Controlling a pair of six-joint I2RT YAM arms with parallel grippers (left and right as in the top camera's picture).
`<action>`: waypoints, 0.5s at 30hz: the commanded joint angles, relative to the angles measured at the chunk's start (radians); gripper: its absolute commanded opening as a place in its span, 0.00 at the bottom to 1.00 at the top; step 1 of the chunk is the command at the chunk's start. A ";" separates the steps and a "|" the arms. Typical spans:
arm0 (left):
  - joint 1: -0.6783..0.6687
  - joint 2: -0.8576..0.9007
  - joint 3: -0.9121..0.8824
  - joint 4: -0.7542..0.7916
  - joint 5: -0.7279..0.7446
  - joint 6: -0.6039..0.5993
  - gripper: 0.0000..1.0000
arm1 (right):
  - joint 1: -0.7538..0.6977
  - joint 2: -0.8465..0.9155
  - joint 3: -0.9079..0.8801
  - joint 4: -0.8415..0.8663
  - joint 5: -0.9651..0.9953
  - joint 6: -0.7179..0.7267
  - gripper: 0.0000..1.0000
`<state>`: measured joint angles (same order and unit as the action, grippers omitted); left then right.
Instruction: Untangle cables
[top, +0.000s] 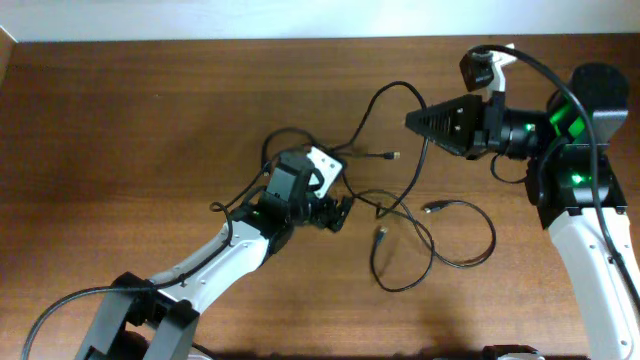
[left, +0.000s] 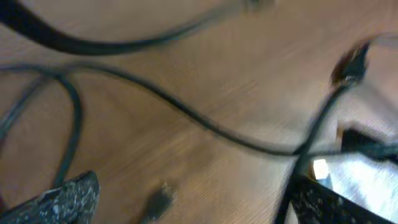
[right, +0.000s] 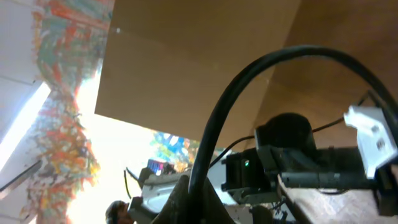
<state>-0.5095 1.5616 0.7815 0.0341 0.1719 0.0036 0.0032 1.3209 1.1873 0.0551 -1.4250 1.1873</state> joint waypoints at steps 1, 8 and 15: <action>-0.003 0.003 0.005 0.072 -0.020 -0.158 0.99 | 0.010 -0.006 0.011 0.005 -0.068 -0.001 0.04; -0.003 0.004 0.005 0.056 -0.066 -0.190 0.99 | 0.019 -0.006 0.011 0.005 -0.068 -0.001 0.04; -0.003 0.003 0.005 -0.174 0.015 -0.146 0.99 | 0.020 -0.006 0.011 0.006 -0.064 -0.002 0.04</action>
<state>-0.5095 1.5616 0.7849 -0.0380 0.1326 -0.1772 0.0147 1.3209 1.1873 0.0544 -1.4689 1.1938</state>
